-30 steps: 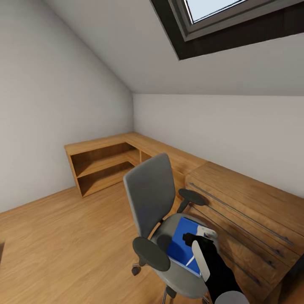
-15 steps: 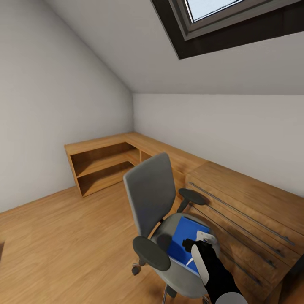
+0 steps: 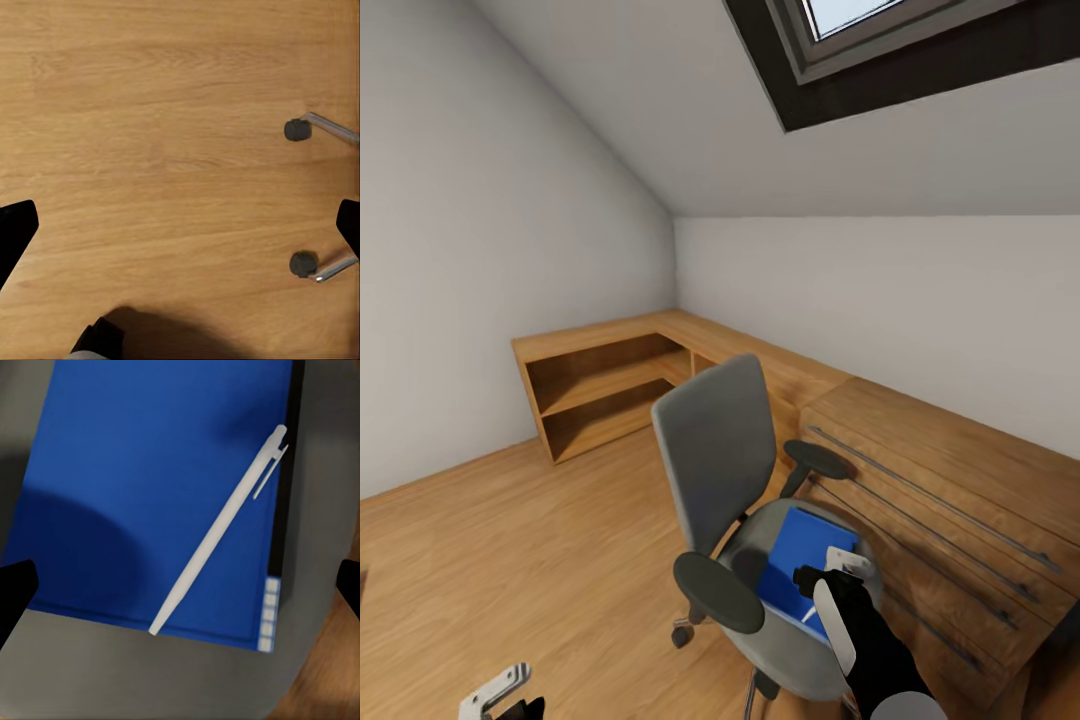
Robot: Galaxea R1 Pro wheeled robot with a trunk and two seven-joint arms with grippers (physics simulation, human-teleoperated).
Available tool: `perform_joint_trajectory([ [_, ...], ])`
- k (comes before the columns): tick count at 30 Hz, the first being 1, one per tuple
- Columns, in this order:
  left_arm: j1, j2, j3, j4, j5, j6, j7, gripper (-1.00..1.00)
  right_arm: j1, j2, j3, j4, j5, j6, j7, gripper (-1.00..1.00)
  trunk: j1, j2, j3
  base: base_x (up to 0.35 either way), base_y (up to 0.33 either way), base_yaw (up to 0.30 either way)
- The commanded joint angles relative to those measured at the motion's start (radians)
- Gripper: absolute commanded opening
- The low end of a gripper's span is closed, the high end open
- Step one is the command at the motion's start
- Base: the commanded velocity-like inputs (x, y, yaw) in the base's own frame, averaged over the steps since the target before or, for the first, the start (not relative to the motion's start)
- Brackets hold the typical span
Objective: In the bedroom, organize the workspace by keeping the computer under the desk, ensuring the monitor is on the desk, placing the keyboard on the desk next to the monitor, placing the mouse on the desk next to the keyboard, moving the folder from the swivel chair onto the desk next to the mouse, stacking the notebook on top of the folder with the pen on top of the notebook, and positioning the swivel chair next to the desk.
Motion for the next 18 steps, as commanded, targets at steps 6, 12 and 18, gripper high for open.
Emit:
perform_joint_trajectory([
  [6,0.000,-0.005,0.007,0.014,0.017,0.053,0.006,1.00,0.000,0.001,-0.001,-0.002,-0.010,0.001,-0.007,1.00,0.023,-0.043,-0.020,0.000,0.000,0.000],
  [12,0.000,-0.003,-0.005,0.119,0.012,0.040,0.006,1.00,0.000,0.001,-0.002,-0.002,-0.009,0.001,-0.008,1.00,0.046,-0.085,-0.039,0.000,0.000,0.000],
  [18,0.000,-0.001,-0.008,0.144,0.011,0.017,0.005,1.00,0.000,-0.003,-0.003,-0.003,-0.009,0.001,-0.009,1.00,0.069,-0.127,-0.057,0.000,0.000,0.000],
])
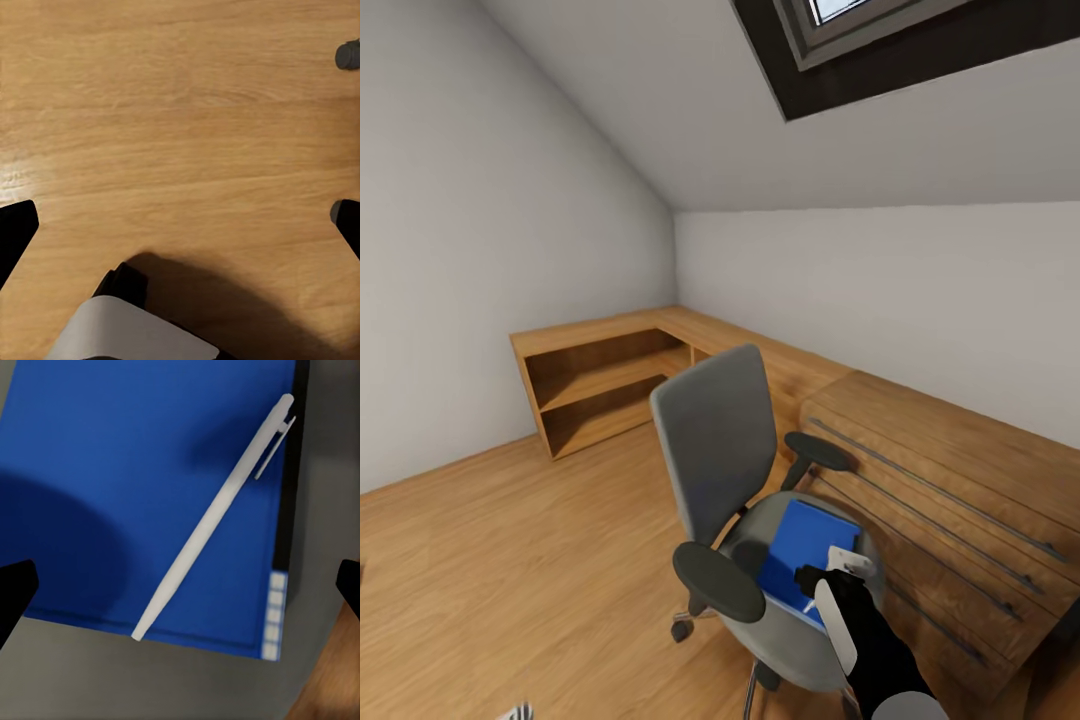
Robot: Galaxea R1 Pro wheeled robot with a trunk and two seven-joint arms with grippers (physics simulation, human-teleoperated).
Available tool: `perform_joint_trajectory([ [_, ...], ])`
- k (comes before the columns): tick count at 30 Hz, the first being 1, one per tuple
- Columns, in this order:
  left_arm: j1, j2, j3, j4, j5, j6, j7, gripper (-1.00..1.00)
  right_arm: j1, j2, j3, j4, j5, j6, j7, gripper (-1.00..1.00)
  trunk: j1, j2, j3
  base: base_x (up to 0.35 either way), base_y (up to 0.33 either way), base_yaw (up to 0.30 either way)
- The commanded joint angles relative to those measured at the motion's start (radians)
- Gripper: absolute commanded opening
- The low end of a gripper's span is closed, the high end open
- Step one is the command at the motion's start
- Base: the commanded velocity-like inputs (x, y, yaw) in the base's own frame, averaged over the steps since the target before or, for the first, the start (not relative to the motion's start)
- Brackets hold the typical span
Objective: In the bedroom, organize the workspace by keeping the computer under the desk, ensuring the monitor is on the desk, placing the keyboard on the desk next to the monitor, placing the mouse on the desk next to the keyboard, moving the folder from the swivel chair onto the desk next to the mouse, stacking the notebook on top of the folder with the pen on top of the notebook, and positioning the swivel chair next to the desk.
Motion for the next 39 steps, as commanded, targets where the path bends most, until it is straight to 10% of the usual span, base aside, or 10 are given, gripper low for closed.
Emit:
perform_joint_trajectory([
  [1,0.000,0.000,-0.001,0.000,0.010,0.000,0.009,1.00,0.000,-0.001,-0.001,-0.002,-0.011,0.001,-0.007,1.00,0.004,-0.008,-0.004,0.000,0.000,0.000],
  [39,0.000,-0.003,-0.002,0.071,0.009,-0.183,0.007,1.00,-0.056,-0.077,-0.015,0.136,-0.020,-0.063,-0.004,1.00,0.004,-0.008,-0.004,0.048,0.000,0.000],
])
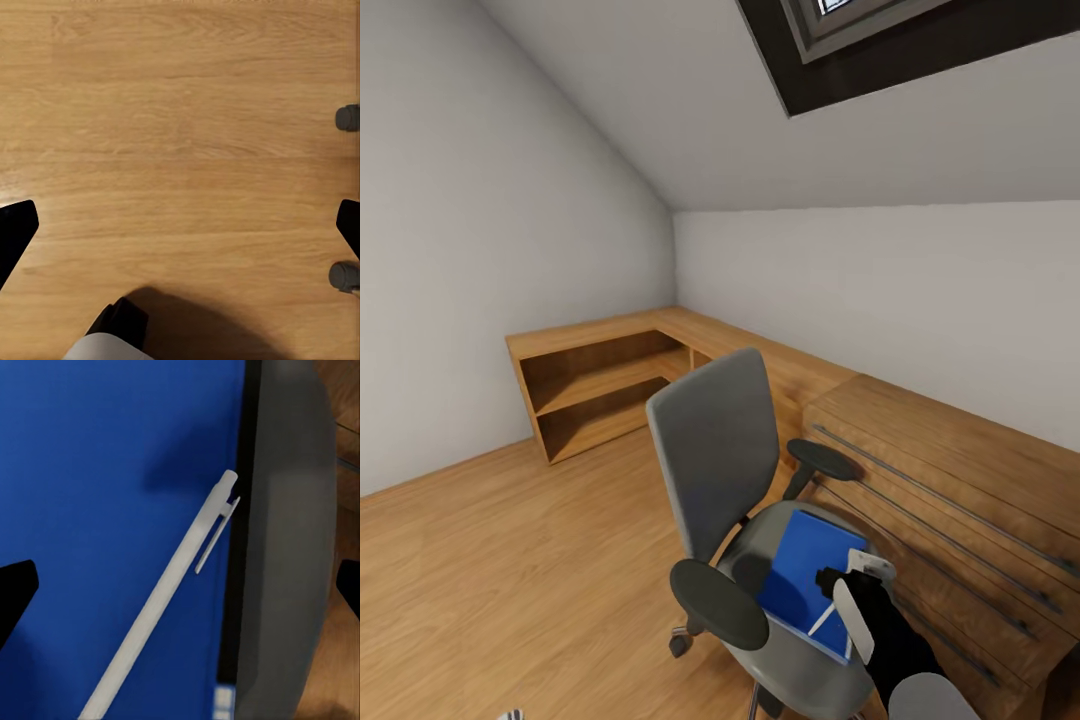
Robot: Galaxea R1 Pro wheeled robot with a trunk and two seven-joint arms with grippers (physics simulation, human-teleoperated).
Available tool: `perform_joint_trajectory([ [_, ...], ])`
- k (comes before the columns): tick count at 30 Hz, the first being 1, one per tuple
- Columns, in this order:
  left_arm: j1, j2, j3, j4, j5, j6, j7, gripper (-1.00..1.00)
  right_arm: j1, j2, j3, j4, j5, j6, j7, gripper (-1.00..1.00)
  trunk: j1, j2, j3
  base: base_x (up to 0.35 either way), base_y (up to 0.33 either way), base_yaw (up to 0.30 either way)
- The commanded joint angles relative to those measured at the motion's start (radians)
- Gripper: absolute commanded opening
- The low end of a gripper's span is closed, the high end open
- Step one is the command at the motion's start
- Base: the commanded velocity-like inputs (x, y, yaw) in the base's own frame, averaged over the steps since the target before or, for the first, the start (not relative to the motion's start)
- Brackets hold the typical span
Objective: In the bedroom, organize the workspace by keeping the computer under the desk, ensuring the monitor is on the desk, placing the keyboard on the desk next to the monitor, placing the mouse on the desk next to the keyboard, moving the folder from the swivel chair onto the desk next to the mouse, stacking the notebook on top of the folder with the pen on top of the notebook, and positioning the swivel chair next to the desk.
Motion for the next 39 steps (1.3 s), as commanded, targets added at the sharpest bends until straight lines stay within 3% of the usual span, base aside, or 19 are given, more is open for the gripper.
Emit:
perform_joint_trajectory([
  [1,0.000,0.000,-0.001,-0.003,0.011,0.003,0.007,1.00,-0.003,-0.001,-0.001,0.002,-0.011,-0.002,-0.006,1.00,0.000,-0.001,-0.001,0.000,0.000,0.000],
  [19,0.000,-0.001,-0.001,-0.001,0.011,0.003,0.009,1.00,-0.009,0.000,0.002,0.005,-0.014,-0.010,0.010,1.00,0.000,-0.001,-0.001,0.000,0.000,0.000],
  [29,0.000,0.000,-0.001,-0.005,0.010,0.002,0.007,1.00,-0.009,-0.001,0.000,0.006,-0.050,-0.010,0.010,1.00,0.000,-0.001,-0.001,0.000,0.000,0.000],
  [39,0.000,0.000,-0.001,-0.006,0.010,-0.018,0.006,1.00,-0.009,-0.003,-0.003,0.008,-0.057,-0.010,0.024,1.00,0.000,-0.001,-0.001,0.000,0.000,0.000],
])
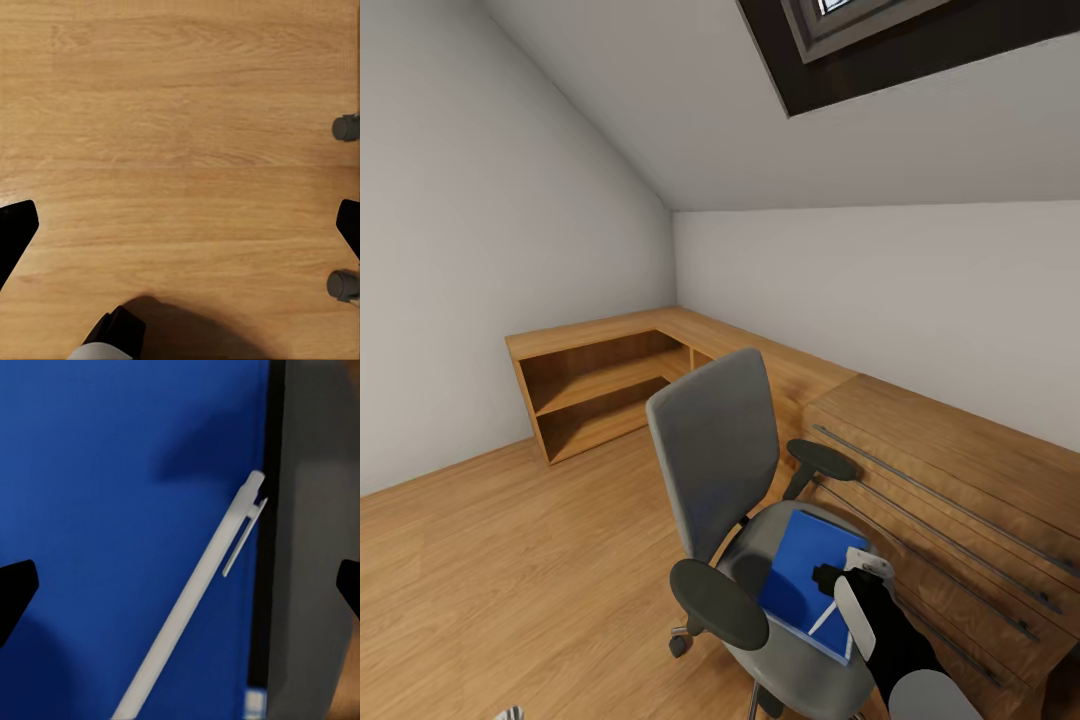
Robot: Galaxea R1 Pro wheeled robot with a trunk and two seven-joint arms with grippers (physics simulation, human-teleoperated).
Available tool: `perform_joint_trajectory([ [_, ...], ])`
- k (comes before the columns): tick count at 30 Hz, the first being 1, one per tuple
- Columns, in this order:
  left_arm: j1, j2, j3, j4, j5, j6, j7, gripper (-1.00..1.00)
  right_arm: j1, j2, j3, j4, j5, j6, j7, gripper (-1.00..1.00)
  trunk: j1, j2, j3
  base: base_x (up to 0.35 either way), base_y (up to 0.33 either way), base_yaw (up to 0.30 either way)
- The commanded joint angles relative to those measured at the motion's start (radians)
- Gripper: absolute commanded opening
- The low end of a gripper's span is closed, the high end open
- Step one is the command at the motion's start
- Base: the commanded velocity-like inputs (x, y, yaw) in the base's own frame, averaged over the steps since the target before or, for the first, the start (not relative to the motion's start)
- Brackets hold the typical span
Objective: In the bedroom, organize the workspace by keeping the computer under the desk, ensuring the monitor is on the desk, placing the keyboard on the desk next to the monitor, placing the mouse on the desk next to the keyboard, moving the folder from the swivel chair onto the desk next to the mouse, stacking the notebook on top of the folder with the pen on top of the notebook, and positioning the swivel chair next to the desk.
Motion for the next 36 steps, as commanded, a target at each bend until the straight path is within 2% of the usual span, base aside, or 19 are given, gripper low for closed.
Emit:
perform_joint_trajectory([
  [1,0.000,0.000,-0.001,-0.002,0.011,-0.003,0.006,1.00,0.000,0.001,-0.002,-0.001,-0.011,0.002,0.001,1.00,0.000,-0.001,-0.001,0.000,0.000,0.000],
  [10,0.000,-0.001,-0.001,-0.002,0.010,-0.023,0.006,1.00,0.000,-0.001,-0.003,0.002,-0.010,0.002,0.023,1.00,0.000,-0.001,-0.001,0.000,0.000,0.000],
  [20,0.000,-0.001,-0.006,-0.002,0.011,-0.023,0.006,1.00,0.000,-0.001,-0.004,0.002,-0.010,0.002,0.024,1.00,0.038,-0.071,-0.032,0.000,0.000,0.000],
  [31,0.000,0.000,-0.007,-0.002,0.010,-0.025,0.008,1.00,0.000,-0.002,-0.004,0.002,-0.010,0.004,0.023,1.00,0.038,-0.071,-0.032,0.000,0.000,0.000],
  [36,0.000,0.000,-0.007,-0.002,0.010,-0.025,0.008,1.00,0.000,-0.003,-0.004,0.002,-0.009,0.004,0.023,1.00,0.058,-0.106,-0.048,0.000,0.000,0.000],
])
